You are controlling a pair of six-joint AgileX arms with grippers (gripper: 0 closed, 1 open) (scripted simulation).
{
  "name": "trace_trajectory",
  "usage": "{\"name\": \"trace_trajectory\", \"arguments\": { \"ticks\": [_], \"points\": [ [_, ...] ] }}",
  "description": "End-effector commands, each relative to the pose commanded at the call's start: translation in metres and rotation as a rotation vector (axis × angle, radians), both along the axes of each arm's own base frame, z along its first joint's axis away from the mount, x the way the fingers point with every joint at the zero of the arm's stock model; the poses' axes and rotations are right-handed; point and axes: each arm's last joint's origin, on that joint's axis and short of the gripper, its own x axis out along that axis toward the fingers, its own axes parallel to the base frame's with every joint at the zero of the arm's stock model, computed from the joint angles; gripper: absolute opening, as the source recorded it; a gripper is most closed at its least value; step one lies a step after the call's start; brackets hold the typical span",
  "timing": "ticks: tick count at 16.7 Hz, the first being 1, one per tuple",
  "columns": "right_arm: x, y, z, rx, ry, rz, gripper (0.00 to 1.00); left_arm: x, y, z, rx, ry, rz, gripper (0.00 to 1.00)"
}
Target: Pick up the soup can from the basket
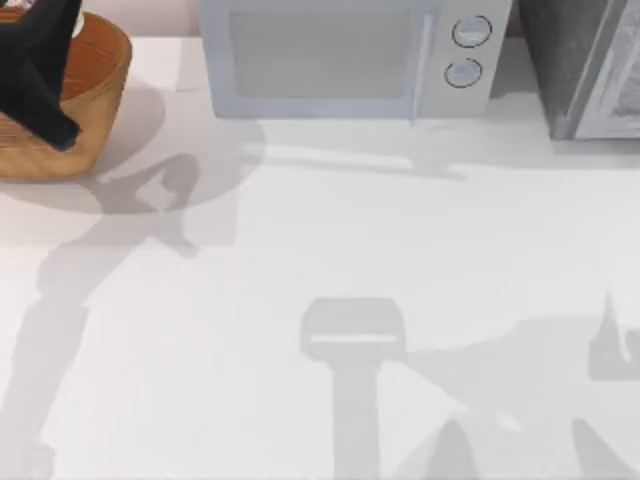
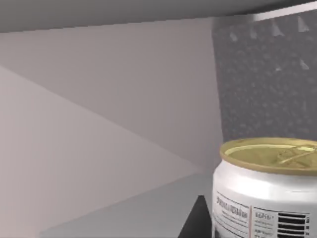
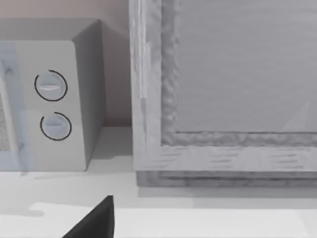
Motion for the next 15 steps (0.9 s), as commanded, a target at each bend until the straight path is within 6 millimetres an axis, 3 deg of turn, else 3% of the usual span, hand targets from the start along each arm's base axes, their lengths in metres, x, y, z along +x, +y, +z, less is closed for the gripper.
{"name": "trace_trajectory", "arguments": {
  "ticks": [12, 15],
  "points": [
    [0.000, 0.000, 0.000, 0.000, 0.000, 0.000, 1.00, 0.114, -0.025, -0.042, 0.106, -0.039, -0.360, 0.00],
    [0.000, 0.000, 0.000, 0.000, 0.000, 0.000, 1.00, 0.136, -0.033, -0.064, 0.131, -0.042, -0.450, 0.00]
  ]
}}
